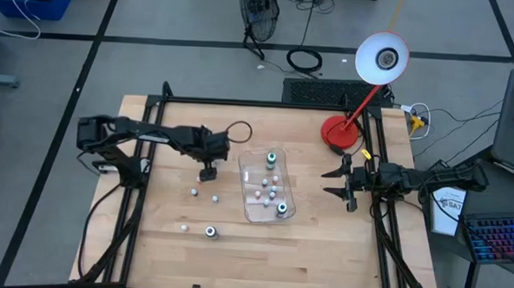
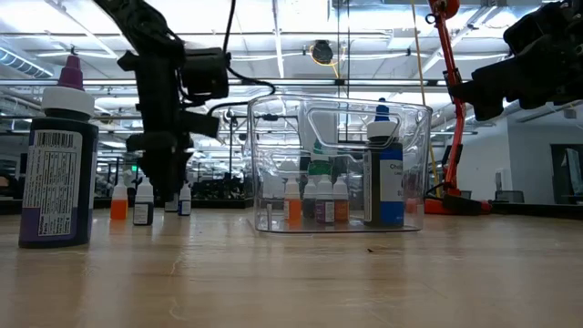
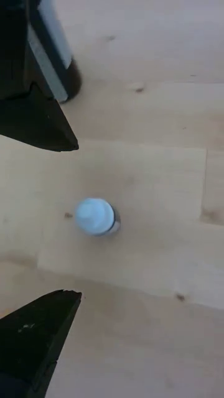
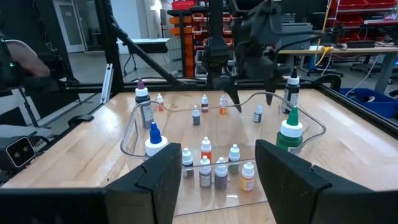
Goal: Pick & Place food coloring
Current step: Put the small black food coloring bottle into the transparent bin
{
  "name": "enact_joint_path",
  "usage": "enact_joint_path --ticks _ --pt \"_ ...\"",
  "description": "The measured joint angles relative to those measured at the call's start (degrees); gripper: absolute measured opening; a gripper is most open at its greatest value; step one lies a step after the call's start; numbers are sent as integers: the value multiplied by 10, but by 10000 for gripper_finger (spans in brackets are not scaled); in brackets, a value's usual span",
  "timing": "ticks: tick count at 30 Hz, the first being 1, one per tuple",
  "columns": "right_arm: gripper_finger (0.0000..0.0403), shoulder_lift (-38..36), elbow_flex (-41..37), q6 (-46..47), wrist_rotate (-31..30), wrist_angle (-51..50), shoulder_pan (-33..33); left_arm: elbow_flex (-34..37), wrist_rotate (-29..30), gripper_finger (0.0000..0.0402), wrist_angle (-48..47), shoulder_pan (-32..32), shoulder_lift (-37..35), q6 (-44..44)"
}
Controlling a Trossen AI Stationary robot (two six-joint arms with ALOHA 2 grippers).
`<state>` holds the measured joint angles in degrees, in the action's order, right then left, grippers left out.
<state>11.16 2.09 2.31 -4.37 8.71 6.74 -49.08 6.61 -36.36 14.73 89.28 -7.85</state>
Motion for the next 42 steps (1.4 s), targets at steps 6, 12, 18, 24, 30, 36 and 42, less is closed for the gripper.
enact_joint_path --ticks 6,12,18,24,30,36,42 --pt "191 0 0 0 0 0 0 0 29 379 11 -7 21 -52" --pt "193 0 0 0 0 0 0 0 4 379 42 -7 25 -40" --pt "193 0 0 0 0 0 0 0 7 379 63 -7 25 -45" --pt "192 0 0 0 0 0 0 0 9 379 62 -7 25 -43" --pt "194 0 0 0 0 0 0 0 -12 378 48 -7 25 -37" --pt "190 0 0 0 0 0 0 0 -16 377 47 -7 25 -37" --pt "192 0 0 0 0 0 0 0 -16 323 46 -7 25 -39"
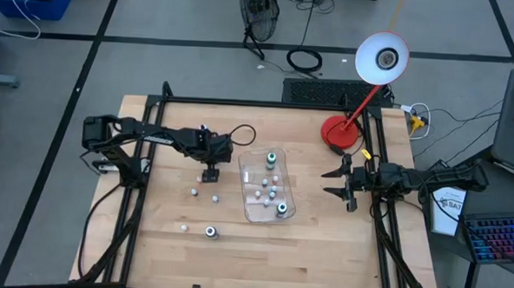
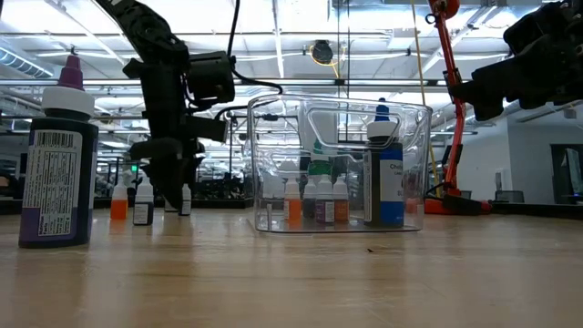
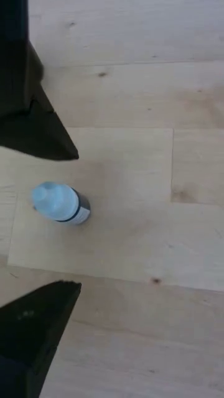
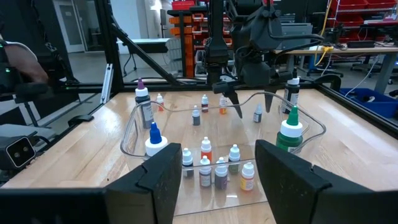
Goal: Pick & Place food coloring
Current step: Put the small black food coloring bottle into the transparent bin
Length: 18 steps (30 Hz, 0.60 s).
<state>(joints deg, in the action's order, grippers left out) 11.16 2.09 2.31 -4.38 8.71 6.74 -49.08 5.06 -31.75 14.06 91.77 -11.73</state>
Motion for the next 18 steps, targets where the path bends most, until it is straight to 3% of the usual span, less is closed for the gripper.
enact_joint_path --ticks 8,18 --pt "192 0 0 0 0 0 0 0 0 212 2 0 0 1" --pt "192 0 0 0 0 0 0 0 0 119 2 0 0 0"
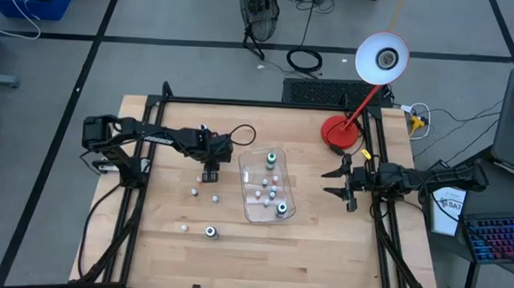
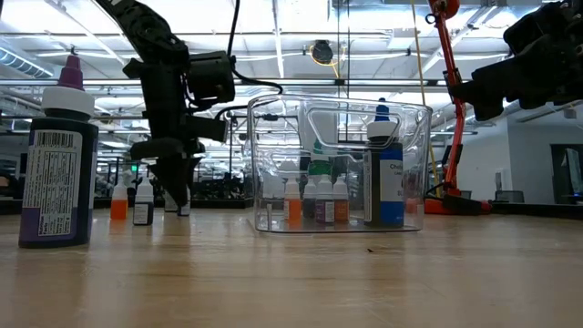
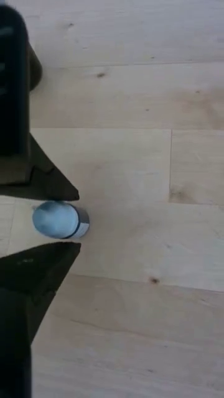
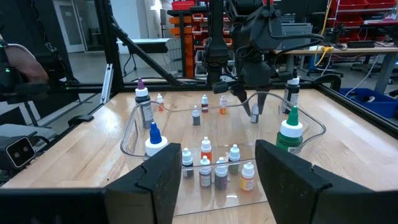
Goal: Pick & Place food coloring
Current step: Put the small black food coloring bottle into the transparent bin
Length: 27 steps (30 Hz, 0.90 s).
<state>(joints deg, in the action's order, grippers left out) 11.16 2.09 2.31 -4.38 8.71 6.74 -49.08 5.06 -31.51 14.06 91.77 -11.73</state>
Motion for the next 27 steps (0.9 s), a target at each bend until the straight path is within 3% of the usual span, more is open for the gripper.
enact_joint_path --ticks 6,12,18,27 --pt "194 0 0 0 0 0 0 0 0 71 1 0 -1 3" --pt "190 0 0 0 0 0 0 -16 4 70 -52 -5 -17 50" --pt "193 0 0 0 0 0 0 -129 77 70 -194 -51 -29 93" --pt "193 0 0 0 0 0 0 -290 101 70 -221 -127 -18 58"
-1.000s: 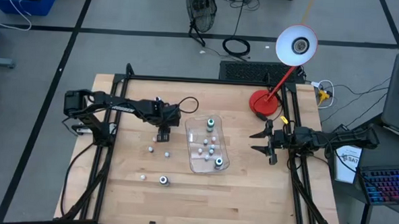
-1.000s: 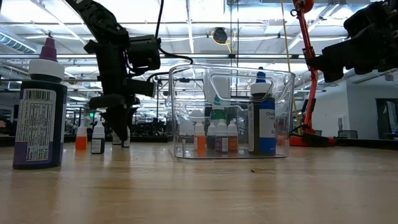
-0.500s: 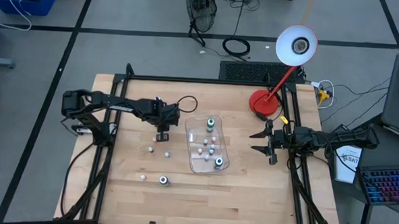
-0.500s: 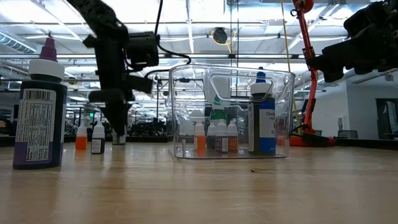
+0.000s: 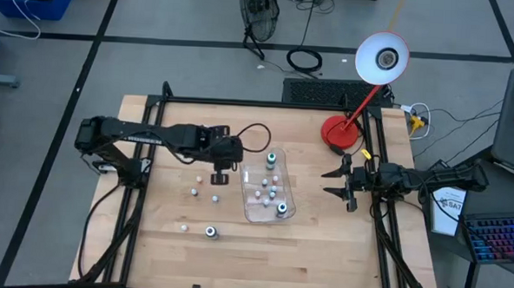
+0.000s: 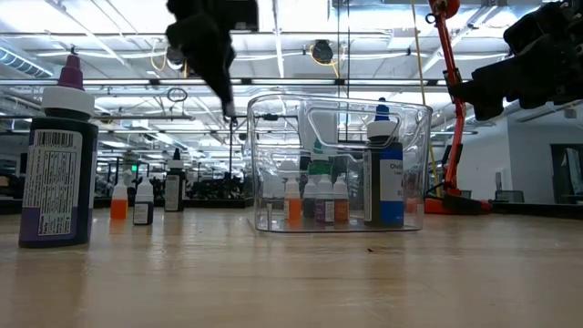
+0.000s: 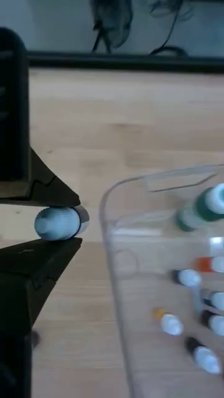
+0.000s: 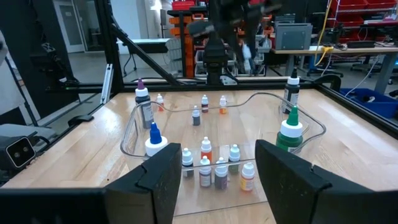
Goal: Pick & Place food coloring
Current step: Put the small black food coloring bottle into the transparent bin
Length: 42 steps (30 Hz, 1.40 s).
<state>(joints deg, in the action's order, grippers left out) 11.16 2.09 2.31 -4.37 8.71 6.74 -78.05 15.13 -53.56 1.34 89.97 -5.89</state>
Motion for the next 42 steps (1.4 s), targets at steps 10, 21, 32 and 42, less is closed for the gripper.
enact_joint_path --ticks 10,21,32,42 --pt "193 0 0 0 0 -1 0 -161 -49 70 -75 -41 156 -78" --pt "193 0 0 0 0 0 0 -223 -91 70 -60 -42 266 -172" --pt "194 0 0 0 0 0 0 -223 -166 70 -5 -1 282 -198" --pt "194 0 0 0 0 0 0 -173 -168 70 19 27 281 -176"
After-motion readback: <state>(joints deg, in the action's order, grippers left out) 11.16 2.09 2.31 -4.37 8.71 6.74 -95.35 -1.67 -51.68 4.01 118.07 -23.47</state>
